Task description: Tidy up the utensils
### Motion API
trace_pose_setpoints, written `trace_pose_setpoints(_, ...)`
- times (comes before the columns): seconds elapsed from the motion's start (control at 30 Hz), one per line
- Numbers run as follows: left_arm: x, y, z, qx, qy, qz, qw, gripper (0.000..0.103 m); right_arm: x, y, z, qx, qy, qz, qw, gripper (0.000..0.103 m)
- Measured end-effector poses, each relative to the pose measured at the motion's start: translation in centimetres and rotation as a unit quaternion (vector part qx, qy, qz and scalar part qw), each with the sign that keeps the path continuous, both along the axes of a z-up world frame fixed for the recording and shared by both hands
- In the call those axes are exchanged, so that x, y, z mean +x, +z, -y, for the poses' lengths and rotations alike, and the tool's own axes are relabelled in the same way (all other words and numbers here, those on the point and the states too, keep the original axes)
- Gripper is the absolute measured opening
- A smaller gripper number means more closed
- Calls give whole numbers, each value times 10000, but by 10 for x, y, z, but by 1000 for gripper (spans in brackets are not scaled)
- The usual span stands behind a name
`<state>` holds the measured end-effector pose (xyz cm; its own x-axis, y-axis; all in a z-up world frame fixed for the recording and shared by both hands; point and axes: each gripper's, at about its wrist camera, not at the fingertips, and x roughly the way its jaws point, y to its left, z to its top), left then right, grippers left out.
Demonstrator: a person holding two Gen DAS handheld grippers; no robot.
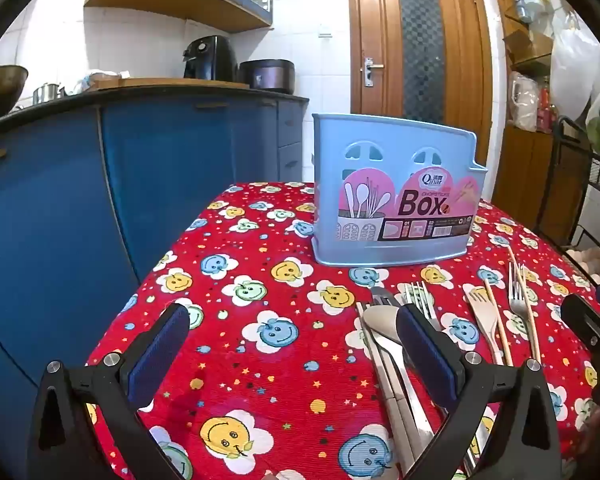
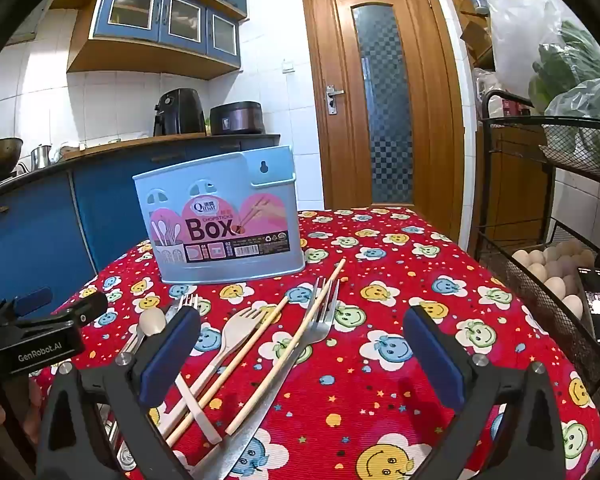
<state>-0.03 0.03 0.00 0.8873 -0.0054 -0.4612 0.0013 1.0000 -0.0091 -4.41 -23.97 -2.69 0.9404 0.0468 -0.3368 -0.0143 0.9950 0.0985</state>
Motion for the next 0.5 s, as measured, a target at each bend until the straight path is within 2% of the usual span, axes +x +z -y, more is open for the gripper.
trace_pose_setpoints(0.5, -2, 2, 2, 46, -6, 6, 10000, 102, 0, 0, 0, -23, 5, -4, 10000, 103)
